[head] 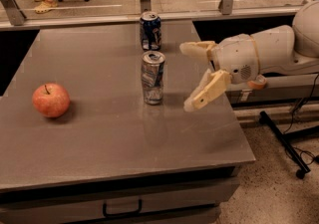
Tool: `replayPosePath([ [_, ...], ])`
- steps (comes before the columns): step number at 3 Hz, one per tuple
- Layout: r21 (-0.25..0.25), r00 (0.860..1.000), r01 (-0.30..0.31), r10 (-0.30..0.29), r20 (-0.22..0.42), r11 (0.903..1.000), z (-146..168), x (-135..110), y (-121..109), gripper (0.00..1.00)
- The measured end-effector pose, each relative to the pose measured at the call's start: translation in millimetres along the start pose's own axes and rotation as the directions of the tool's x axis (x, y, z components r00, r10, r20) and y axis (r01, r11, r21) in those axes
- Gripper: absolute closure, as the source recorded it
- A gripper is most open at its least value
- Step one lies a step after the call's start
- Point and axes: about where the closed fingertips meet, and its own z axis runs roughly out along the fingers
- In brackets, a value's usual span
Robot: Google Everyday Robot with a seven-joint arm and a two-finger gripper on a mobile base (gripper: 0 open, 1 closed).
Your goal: Move redbull can near apple
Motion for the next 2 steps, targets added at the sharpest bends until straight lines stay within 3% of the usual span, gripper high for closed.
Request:
replayPosePath([
  [1, 0.03, 0.998, -0.004, 0.002, 0.055, 0.9995, 27.0, -14.3, -7.5, 0.0],
  [2, 0.047, 0.999, -0.001, -0.001, 0.05, 0.9989, 52.8, -17.3, -11.0, 0.0],
])
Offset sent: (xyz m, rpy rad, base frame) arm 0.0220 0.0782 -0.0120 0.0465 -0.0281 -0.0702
